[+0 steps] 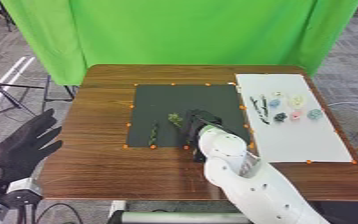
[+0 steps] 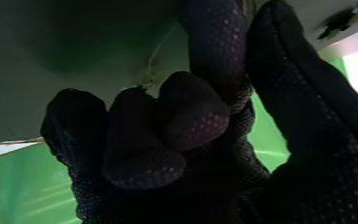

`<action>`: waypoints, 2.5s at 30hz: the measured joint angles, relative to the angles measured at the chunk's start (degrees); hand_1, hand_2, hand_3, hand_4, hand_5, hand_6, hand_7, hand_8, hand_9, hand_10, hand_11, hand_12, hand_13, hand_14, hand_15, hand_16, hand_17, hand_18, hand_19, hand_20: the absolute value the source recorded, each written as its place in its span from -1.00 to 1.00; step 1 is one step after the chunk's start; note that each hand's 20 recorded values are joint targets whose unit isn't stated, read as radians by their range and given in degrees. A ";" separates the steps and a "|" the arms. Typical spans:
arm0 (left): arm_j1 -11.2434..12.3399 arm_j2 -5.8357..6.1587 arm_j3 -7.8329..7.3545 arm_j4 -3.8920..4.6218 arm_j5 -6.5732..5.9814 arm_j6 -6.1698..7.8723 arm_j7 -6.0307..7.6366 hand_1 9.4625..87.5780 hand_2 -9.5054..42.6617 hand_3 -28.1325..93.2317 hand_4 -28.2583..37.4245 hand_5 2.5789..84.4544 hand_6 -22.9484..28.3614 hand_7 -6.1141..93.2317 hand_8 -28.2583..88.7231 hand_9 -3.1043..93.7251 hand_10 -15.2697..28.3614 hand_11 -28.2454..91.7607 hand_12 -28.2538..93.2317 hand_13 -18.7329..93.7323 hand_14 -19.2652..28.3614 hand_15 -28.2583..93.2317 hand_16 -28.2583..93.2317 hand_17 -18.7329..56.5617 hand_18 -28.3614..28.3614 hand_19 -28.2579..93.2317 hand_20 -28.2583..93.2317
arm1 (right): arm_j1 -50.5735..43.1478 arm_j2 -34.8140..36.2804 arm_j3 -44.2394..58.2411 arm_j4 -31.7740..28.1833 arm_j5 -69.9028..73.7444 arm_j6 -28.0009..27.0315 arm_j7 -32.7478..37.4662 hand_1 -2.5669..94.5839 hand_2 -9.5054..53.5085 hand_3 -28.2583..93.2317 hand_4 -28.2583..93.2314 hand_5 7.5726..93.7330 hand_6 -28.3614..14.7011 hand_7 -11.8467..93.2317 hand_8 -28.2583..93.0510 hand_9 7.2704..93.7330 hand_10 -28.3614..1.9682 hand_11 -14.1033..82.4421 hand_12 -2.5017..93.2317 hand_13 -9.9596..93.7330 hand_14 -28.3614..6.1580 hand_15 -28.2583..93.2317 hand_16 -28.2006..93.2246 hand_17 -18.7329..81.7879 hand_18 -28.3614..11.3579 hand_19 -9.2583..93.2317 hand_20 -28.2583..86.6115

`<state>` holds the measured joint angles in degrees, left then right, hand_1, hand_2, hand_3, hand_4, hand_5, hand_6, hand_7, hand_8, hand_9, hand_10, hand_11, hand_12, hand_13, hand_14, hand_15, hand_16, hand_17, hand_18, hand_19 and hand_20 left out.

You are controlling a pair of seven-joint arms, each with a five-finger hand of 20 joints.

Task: Arrange flowers

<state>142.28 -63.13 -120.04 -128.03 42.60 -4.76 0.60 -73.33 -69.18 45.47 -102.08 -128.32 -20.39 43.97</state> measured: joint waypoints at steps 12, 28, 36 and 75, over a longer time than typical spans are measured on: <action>-0.01 -0.01 -0.02 0.00 0.01 0.00 0.00 -0.64 -0.81 0.60 -1.00 -0.55 -0.07 -0.53 -0.67 -0.60 0.10 -0.37 -0.18 -0.45 0.28 -0.33 -0.38 -0.85 0.66 0.04 -0.37 | -0.60 0.16 1.11 -3.05 -1.15 -3.08 -0.13 -0.61 -0.91 0.69 -0.96 0.79 0.35 0.09 -0.69 0.85 0.31 0.53 0.08 0.77 0.14 0.80 0.11 0.34 -0.76 1.00 0.71; 0.30 -0.20 -0.47 -0.03 0.01 0.00 0.11 -0.64 -0.80 0.60 -1.00 -0.55 -0.07 -0.53 -0.67 -0.59 0.10 -0.37 -0.18 -0.45 0.28 -0.33 -0.38 -0.85 0.66 0.04 -0.37 | -1.58 10.12 13.18 -7.74 6.18 5.17 0.74 -0.47 -1.00 0.72 -0.97 0.33 0.13 0.06 -0.72 0.42 -0.02 0.52 0.04 0.43 -0.06 0.77 0.07 -0.02 -0.73 0.98 0.44; 0.67 -0.45 -0.56 -0.06 0.03 0.02 0.43 -0.64 -0.81 0.60 -1.00 -0.55 -0.07 -0.52 -0.67 -0.59 0.10 -0.37 -0.18 -0.45 0.28 -0.33 -0.38 -0.85 0.67 0.04 -0.37 | -1.73 20.27 12.29 -2.87 -1.75 13.32 2.74 -0.46 -1.00 0.70 -1.00 0.27 0.13 0.09 -0.74 0.37 -0.01 0.53 0.02 0.40 -0.06 0.77 0.06 -0.04 -0.70 0.95 0.44; 0.32 -1.10 -0.24 0.00 0.06 0.01 0.39 -0.63 -0.78 0.59 -1.00 -0.55 -0.07 -0.53 -0.67 -0.59 0.10 -0.37 -0.18 -0.45 0.29 -0.33 -0.39 -0.85 0.66 0.04 -0.37 | 2.36 18.74 5.76 8.08 -0.87 10.61 2.18 -0.02 -1.00 0.81 -0.94 0.48 0.29 0.19 -0.27 0.64 0.18 0.54 0.10 0.58 0.08 0.79 0.09 0.04 -0.74 1.00 0.46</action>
<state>142.60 -64.23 -120.28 -128.03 42.66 -4.75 0.99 -70.97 -50.44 51.23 -94.00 -129.19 -9.78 46.14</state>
